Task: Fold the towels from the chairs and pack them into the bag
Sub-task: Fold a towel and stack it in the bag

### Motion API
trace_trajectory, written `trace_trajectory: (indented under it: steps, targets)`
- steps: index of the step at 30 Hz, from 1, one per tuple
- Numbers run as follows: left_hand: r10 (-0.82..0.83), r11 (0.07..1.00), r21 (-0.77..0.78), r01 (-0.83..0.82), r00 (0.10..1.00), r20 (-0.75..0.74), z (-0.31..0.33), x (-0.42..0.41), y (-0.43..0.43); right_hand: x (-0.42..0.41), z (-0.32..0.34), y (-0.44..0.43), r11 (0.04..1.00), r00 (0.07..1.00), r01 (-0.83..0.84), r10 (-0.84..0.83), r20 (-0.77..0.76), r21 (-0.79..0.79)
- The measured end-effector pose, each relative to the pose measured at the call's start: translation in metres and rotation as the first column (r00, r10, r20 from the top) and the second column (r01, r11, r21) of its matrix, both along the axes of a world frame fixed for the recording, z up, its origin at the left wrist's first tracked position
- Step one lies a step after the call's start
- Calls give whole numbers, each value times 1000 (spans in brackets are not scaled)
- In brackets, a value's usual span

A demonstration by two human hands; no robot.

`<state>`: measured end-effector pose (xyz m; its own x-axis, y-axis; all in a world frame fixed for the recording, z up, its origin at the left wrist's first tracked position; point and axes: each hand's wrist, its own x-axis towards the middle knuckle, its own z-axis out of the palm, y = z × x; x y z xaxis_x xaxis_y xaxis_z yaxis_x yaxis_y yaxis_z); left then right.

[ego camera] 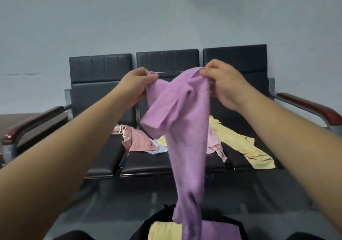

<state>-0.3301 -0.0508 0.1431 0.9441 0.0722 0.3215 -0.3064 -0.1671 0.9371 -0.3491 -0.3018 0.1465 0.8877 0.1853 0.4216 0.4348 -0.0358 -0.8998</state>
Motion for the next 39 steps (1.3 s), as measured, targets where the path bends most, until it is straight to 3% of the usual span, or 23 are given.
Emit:
trace_trajectory:
  steps: [3, 6, 8, 11, 14, 15, 16, 17, 19, 20, 21, 23, 25, 28, 30, 32, 33, 35, 37, 39]
  targets:
    - [95, 986, 141, -94, 995, 0, 8, 1, 18, 4, 14, -11, 994, 994, 85, -80, -75, 64]
    - [151, 978, 146, -147, 988, -14, 8, -3, 31, 5, 23, -20, 984, 983, 162, -154, -98, 78]
    - [218, 951, 235, -201, 975, -51, 2, -6, 36, 3, 25, -24, 979, 976, 189, -178, -127, 81]
    - [333, 811, 533, -242, 939, -80, -12, -8, 39, 0, 23, -21, 979, 976, 161, -140, -164, 124]
    - [367, 525, 832, -178, 930, -33, -22, -9, 31, -4, 21, -6, 988, 978, 153, -149, -146, 16]
    - [354, 436, 886, -161, 935, -4, -25, -10, 25, -4, 21, -1, 986, 976, 166, -168, -138, -25]
    - [312, 435, 886, -162, 950, 20, -26, -13, 17, -5, 22, 4, 983, 974, 177, -182, -134, -49]
    - [244, 552, 822, -139, 970, 0, -27, -17, 10, -4, 22, 8, 982, 973, 179, -186, -136, -67]
    - [-21, 868, 491, 72, 994, -107, -30, -30, -8, -2, 21, 17, 978, 973, 168, -184, -138, -121]
    - [-143, 920, 349, 180, 981, -129, -30, -36, -18, -2, 19, 20, 976, 974, 158, -179, -136, -151]
    - [-223, 921, 297, 252, 966, -129, -31, -40, -26, -1, 16, 24, 974, 976, 148, -172, -133, -174]
    - [-258, 898, 341, 277, 961, -102, -35, -41, -38, -1, 11, 27, 970, 980, 139, -164, -116, -199]
    - [-205, 853, 473, 222, 975, -89, -40, -36, -42, -1, 6, 25, 974, 986, 107, -130, -105, -200]
    - [-132, 694, 695, 190, 982, -136, -56, -29, -40, 3, 1, 16, 970, 991, 74, -98, -91, -233]
    - [-219, 776, 549, 309, 950, -224, -69, -25, -33, 5, -1, 10, 957, 989, 102, -127, -80, -270]
    - [-329, 901, 211, 379, 914, -238, -76, -22, -26, 9, -7, 3, 919, 971, 209, -234, -37, -333]
    - [-348, 928, 60, 368, 913, -214, -76, -20, -23, 11, -10, 0, 877, 954, 277, -300, 3, -392]
    - [-332, 943, -86, 322, 929, -163, -72, -16, -19, 14, -18, -7, 823, 945, 295, -326, 21, -485]
    - [-314, 949, -88, 303, 938, -149, -64, -16, -22, 15, -27, -8, 895, 989, 49, -105, -103, -444]
    - [-337, 941, -51, 334, 928, -159, -58, -17, -27, 13, -37, 0, 910, 962, -239, 175, -210, -339]
